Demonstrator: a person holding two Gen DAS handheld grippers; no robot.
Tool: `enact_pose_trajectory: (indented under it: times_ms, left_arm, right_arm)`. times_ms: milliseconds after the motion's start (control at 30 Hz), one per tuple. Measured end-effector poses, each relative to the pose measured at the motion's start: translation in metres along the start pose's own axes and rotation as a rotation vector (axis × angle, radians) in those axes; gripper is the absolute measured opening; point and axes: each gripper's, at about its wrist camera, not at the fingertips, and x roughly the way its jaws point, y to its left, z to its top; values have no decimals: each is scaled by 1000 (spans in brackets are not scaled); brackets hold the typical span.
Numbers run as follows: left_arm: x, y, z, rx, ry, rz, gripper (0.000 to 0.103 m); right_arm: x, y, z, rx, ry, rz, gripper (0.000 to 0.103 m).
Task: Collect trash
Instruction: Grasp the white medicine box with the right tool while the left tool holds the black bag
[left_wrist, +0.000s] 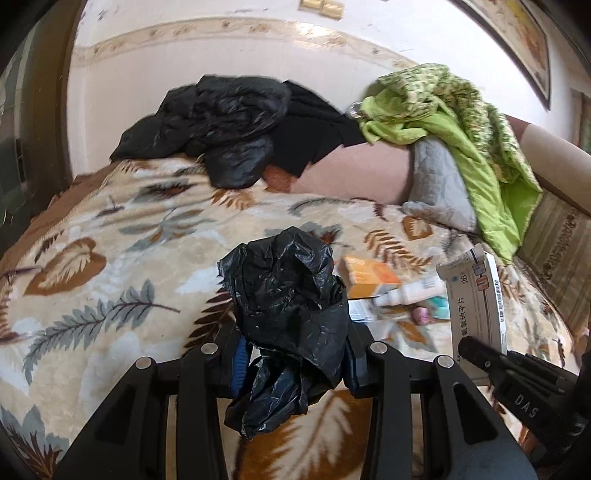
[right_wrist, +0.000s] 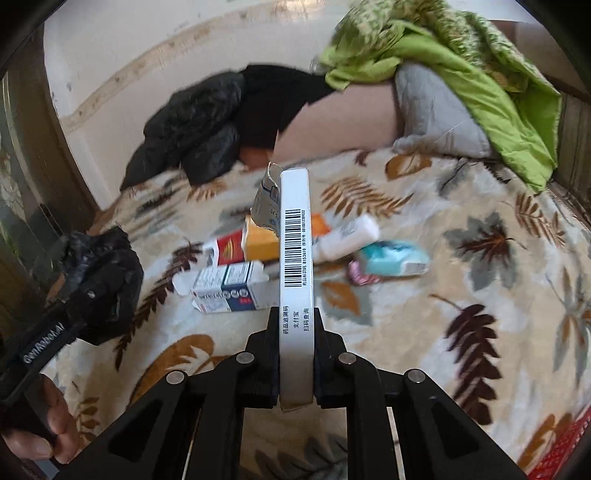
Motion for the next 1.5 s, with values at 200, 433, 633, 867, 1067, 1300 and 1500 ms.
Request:
enact_pose_trajectory:
  times_ms: [200, 433, 633, 867, 1067, 1300, 1500]
  left_arm:
    - [-31, -27, 5, 27, -39, -76, 39]
    - [-63, -46, -14, 47, -35, -168, 39]
    - [-97, -55, -44, 96, -57, -100, 39]
    - [-119, -72, -74, 171, -129, 29, 39]
    - [-103, -79, -79, 206, -120, 68, 39]
    - [-87, -78, -80, 208, -101, 88, 39]
    - [-77, -78, -81, 210, -87, 90, 39]
  right_arm:
    - [-48, -19, 2, 36, -81, 20, 14]
    - [-89, -24, -21, 15, -123, 44, 14]
    - [-110, -33, -36, 51, -146, 87, 14]
    - [-119, -22, -44, 11, -162, 114, 14]
    - [-115, -23, -45, 6, -154, 118, 14]
    - [-108, -28, -45, 8, -141, 112, 14]
    - [-103, -24, -45, -13, -131, 102, 14]
